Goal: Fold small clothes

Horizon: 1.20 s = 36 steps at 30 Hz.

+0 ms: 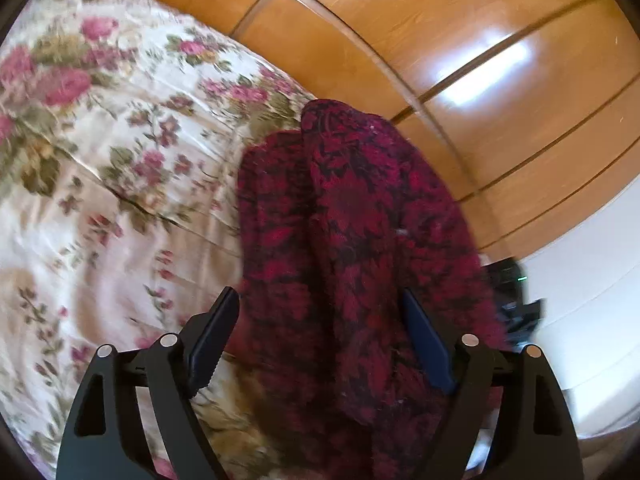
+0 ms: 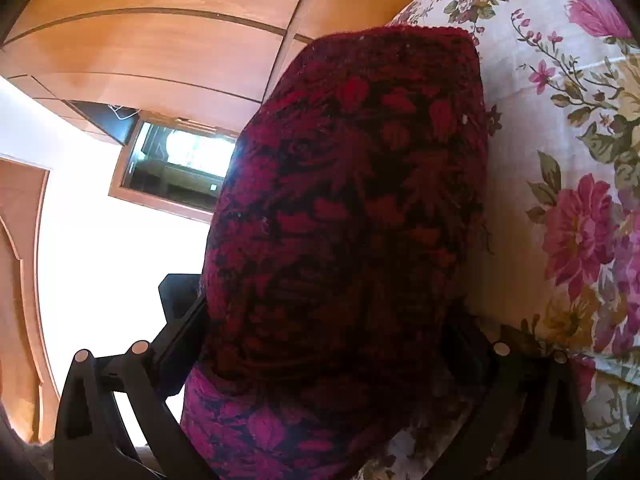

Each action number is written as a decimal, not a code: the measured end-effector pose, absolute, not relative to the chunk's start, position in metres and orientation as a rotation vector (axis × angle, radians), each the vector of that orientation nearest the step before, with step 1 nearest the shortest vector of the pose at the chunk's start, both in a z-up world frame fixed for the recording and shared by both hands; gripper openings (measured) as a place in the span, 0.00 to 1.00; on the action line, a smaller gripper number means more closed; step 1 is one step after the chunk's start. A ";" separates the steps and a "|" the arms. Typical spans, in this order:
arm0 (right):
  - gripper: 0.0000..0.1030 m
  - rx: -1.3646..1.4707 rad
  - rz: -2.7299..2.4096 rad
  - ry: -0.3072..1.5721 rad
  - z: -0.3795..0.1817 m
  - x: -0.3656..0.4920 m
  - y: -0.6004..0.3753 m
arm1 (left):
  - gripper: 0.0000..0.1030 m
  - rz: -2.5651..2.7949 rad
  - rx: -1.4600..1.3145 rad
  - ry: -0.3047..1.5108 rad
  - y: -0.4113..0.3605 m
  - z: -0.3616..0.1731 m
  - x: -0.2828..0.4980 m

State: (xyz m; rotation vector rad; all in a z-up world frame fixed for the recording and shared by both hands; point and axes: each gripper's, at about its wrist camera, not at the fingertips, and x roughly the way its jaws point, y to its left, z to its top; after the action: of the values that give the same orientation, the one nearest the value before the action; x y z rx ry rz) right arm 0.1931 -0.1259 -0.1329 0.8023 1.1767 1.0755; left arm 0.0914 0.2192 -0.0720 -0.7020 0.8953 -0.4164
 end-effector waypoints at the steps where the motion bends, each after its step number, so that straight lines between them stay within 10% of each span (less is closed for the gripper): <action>1: 0.98 0.803 1.075 1.172 -0.135 0.189 -0.124 | 0.80 -0.446 -0.721 0.892 0.217 -0.071 0.092; 6: 0.98 0.770 1.053 1.157 -0.132 0.191 -0.118 | 0.82 -0.474 -0.677 0.929 0.195 -0.080 0.099; 12: 0.84 0.666 1.012 1.094 -0.103 0.166 -0.115 | 0.50 -0.565 -0.795 0.860 0.210 -0.095 0.086; 20: 0.76 0.562 1.009 0.951 -0.051 0.122 -0.138 | 0.45 -0.690 -0.806 0.795 0.182 -0.079 0.067; 36: 0.75 0.736 0.405 0.646 -0.036 0.080 -0.461 | 0.41 -1.048 -0.387 0.914 -0.162 0.011 0.221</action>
State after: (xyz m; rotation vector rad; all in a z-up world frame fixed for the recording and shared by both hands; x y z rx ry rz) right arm 0.0798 -0.4613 -0.0359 0.7358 0.6462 0.4045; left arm 0.2215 -0.1621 0.0111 -0.3874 0.9145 -1.0478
